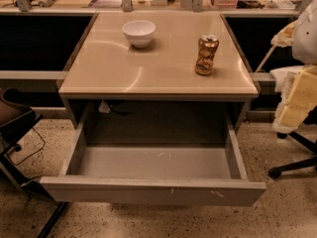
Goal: Close top drawer
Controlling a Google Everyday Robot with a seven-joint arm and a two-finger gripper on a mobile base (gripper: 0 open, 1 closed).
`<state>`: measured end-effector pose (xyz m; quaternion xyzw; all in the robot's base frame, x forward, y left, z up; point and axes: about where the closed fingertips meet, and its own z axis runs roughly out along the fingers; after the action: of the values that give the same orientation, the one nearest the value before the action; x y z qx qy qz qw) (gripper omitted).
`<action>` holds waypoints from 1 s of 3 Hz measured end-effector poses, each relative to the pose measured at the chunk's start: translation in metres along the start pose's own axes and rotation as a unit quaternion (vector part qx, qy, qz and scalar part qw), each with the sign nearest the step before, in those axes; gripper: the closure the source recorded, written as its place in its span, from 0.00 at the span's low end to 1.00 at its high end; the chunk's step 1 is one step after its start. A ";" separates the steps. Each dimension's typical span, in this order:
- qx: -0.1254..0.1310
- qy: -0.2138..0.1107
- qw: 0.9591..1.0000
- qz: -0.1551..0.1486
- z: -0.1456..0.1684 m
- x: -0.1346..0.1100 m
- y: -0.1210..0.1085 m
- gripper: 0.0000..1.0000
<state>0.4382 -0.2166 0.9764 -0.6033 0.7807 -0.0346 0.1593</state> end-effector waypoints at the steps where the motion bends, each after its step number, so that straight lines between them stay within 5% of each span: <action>1: 0.000 0.000 1.000 0.000 0.000 0.000 0.000 0.00; 2: -0.001 -0.006 1.000 0.004 0.009 0.006 0.013 0.00; 3: 0.014 -0.036 0.999 0.026 0.016 0.006 0.054 0.00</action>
Offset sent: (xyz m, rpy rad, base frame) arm -0.0294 -0.0033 -0.0390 0.0397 0.0198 -0.0111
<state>0.3914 -0.2056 0.9471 -0.5812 0.7893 -0.0199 0.1968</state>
